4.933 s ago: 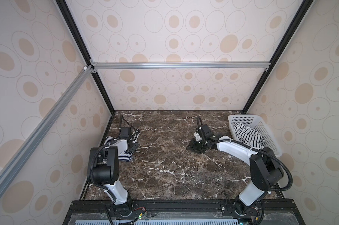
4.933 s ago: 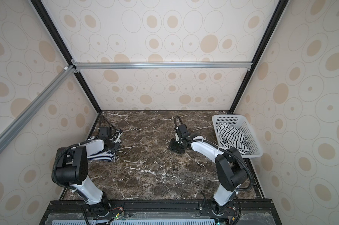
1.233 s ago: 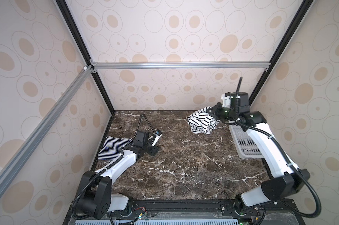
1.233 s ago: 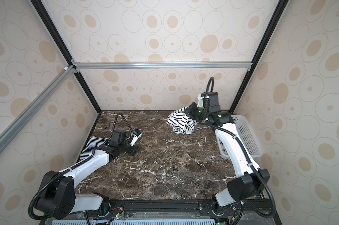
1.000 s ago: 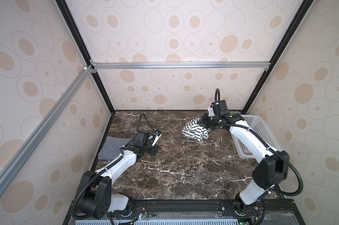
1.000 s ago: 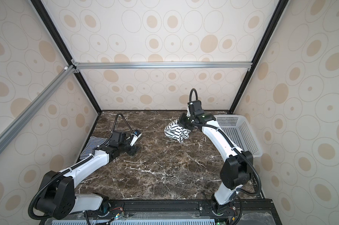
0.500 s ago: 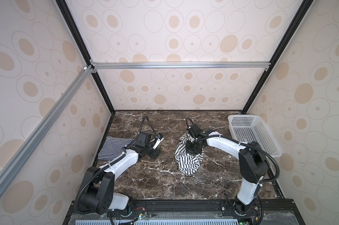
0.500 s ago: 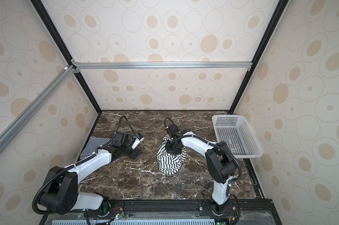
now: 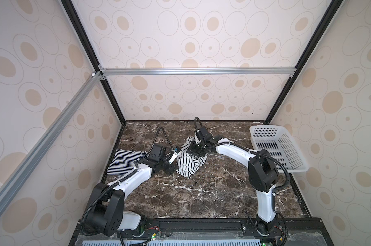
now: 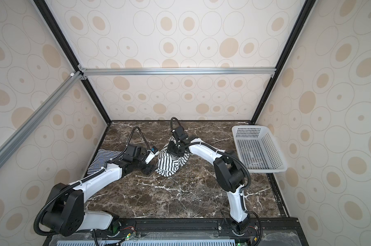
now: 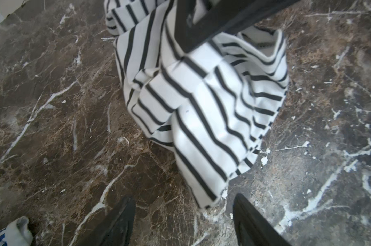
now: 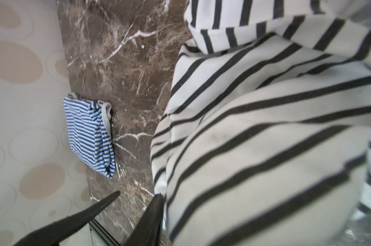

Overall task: Fold and stack tank tops
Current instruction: Place the tank top at the center of the table, then smooth out the tank top at the center of the table.

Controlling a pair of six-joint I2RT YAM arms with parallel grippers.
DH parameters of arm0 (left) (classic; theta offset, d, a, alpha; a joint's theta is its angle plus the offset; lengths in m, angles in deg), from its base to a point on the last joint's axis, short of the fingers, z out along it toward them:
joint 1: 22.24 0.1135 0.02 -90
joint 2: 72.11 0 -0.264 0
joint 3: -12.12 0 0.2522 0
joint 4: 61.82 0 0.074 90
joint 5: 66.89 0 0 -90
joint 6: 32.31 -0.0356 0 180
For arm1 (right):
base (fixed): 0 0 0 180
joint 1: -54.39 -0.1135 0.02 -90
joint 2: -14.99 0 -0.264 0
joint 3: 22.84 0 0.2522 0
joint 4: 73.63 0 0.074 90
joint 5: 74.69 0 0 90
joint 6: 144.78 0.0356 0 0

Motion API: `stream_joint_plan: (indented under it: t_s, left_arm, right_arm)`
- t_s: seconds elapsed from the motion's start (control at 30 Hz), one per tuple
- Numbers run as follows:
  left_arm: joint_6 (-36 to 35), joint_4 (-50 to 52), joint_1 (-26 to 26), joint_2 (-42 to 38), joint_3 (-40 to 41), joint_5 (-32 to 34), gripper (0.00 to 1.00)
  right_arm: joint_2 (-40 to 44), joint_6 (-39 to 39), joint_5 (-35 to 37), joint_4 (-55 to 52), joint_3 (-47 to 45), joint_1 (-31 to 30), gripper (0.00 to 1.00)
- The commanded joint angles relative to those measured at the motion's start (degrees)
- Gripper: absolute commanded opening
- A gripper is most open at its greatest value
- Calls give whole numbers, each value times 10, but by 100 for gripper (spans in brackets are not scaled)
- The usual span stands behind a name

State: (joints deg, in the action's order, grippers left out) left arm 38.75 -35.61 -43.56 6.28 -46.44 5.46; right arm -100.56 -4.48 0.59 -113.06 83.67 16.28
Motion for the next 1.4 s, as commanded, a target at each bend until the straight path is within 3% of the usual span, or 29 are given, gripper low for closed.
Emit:
stream_joint_plan:
  t_s: [0.0,0.23,0.4,0.6,0.7,0.9,1.0,1.17,1.37]
  left_arm:
    - [-18,-13,-11,-6,-2,13,73]
    - [-16,-67,-21,48,-5,107,73]
    - [-25,-71,-26,90,-9,103,74]
    - [-21,-97,-29,111,3,110,73]
    - [-23,-95,-29,115,-2,111,62]
    - [-33,-88,-29,104,-3,129,19]
    - [-42,-91,-29,96,-5,164,3]
    - [-47,-94,-29,77,-13,196,0]
    - [-39,-81,-29,45,-17,173,0]
  right_arm:
    - [39,-13,38,-32,-28,4,44]
    - [91,-46,117,-103,-104,25,44]
    - [111,-46,85,-68,-164,62,45]
    - [91,-47,36,-34,-189,63,45]
    - [80,-44,0,-5,-206,62,45]
    - [123,-41,-5,16,-243,54,45]
    - [145,-30,-25,48,-266,44,45]
    - [138,-30,-33,59,-262,19,45]
    - [108,-28,-33,72,-255,8,46]
